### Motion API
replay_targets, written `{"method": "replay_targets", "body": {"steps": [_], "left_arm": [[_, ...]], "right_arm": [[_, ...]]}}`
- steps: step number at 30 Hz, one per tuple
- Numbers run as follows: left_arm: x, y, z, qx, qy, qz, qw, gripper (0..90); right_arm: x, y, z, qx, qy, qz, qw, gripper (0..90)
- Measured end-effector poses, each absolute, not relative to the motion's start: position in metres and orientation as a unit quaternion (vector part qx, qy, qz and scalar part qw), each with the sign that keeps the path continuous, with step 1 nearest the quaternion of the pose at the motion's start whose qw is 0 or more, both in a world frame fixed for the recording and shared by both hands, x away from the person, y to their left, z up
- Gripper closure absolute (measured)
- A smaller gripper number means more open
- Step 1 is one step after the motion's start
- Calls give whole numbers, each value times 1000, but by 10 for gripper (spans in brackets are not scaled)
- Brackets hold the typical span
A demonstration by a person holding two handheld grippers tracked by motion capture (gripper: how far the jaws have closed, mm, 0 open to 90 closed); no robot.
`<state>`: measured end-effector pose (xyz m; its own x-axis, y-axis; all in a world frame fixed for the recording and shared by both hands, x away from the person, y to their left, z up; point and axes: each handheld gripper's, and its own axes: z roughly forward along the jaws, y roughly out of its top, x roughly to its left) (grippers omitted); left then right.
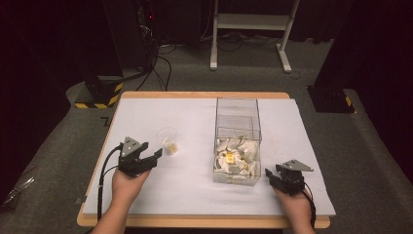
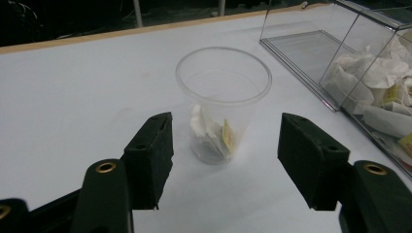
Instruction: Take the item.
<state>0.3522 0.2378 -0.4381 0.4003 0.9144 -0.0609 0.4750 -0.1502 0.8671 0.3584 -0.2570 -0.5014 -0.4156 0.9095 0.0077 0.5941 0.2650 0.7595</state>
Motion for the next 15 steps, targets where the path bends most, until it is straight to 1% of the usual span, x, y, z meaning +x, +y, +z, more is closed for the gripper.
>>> {"method": "replay_targets", "body": {"steps": [15], "left_arm": [[339, 252, -473, 727, 495, 235, 414, 350]], "right_arm": [[358, -257, -501, 491, 763, 352, 228, 509]]}}
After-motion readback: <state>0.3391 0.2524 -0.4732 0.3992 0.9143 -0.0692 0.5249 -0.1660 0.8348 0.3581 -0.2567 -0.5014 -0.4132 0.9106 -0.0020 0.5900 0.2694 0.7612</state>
